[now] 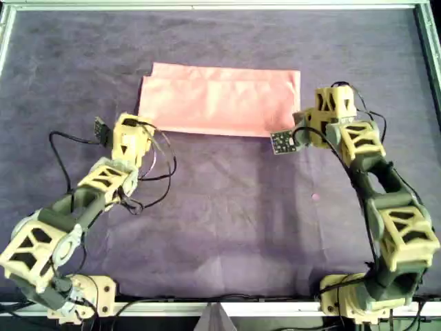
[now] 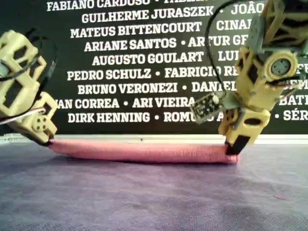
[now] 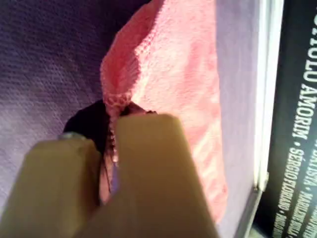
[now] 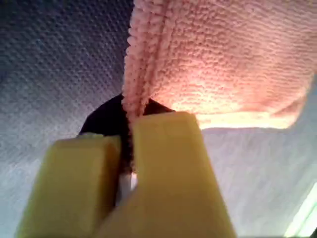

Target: Fold a cloth

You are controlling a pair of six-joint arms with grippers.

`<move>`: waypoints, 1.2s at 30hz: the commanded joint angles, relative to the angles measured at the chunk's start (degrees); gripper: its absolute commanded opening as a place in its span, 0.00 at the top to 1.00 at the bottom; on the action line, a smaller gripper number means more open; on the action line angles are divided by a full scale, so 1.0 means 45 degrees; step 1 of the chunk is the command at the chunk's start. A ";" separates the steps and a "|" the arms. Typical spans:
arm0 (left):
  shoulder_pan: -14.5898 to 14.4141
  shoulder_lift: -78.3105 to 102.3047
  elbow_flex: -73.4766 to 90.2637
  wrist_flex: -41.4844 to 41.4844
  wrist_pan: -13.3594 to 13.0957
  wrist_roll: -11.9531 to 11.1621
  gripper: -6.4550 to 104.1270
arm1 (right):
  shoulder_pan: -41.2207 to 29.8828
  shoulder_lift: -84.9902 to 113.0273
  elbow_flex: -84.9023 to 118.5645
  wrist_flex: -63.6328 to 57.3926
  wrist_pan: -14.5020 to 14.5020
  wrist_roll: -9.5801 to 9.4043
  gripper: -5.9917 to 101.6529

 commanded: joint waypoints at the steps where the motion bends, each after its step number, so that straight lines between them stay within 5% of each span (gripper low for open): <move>1: 0.0273 0.1055 -0.0137 0.0020 -0.0039 0.0039 0.95 | -0.0039 0.1582 -0.0020 0.0234 -0.0020 -0.0039 0.96; 12: 0.0254 0.1094 0.1582 0.0020 -0.0039 0.0039 0.95 | 0.1602 0.1621 0.0645 0.0449 0.0176 -0.0039 0.96; 23: 0.0195 0.4551 0.4707 0.0020 0.0000 0.0039 0.95 | 0.1465 0.3340 0.2500 0.0449 0.0215 -0.0039 0.96; 27: -0.0469 0.5996 0.5879 0.0020 0.0000 -0.0098 0.95 | 0.1465 0.4414 0.3672 0.0410 0.0215 -0.0039 0.96; 32: -0.2070 0.6426 0.6758 0.0020 -0.0039 -0.0156 0.95 | 0.1445 0.4570 0.4531 0.0293 0.0234 -0.0039 0.96; 36: -0.2402 0.6426 0.7187 0.0020 -0.0039 -0.0156 0.95 | 0.1426 0.4609 0.5059 0.0312 0.0234 -0.0039 0.96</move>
